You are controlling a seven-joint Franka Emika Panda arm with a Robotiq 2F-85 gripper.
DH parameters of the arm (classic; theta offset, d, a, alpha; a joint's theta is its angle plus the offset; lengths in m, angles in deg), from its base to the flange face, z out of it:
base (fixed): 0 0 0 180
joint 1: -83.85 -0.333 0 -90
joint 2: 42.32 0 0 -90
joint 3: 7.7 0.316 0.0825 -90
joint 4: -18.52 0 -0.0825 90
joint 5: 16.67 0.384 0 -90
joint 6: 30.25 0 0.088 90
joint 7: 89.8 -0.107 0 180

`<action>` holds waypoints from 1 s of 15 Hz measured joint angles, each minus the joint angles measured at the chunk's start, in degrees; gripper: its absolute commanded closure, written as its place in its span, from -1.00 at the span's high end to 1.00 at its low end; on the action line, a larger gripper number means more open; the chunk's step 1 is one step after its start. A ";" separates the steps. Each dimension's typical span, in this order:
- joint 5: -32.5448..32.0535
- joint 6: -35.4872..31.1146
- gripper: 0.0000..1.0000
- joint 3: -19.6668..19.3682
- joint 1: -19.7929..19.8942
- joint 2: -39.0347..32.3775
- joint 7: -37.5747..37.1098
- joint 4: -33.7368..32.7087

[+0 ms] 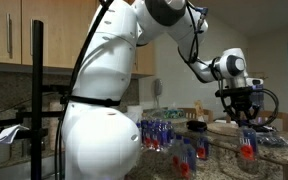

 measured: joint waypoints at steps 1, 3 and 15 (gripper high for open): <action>0.00 -0.03 -0.75 0.04 0.00 -0.75 0.00 -0.56; 0.00 -0.48 -0.75 0.13 -0.01 -2.41 0.00 -1.78; -0.01 -0.69 -0.75 0.23 0.05 -8.77 0.00 -5.71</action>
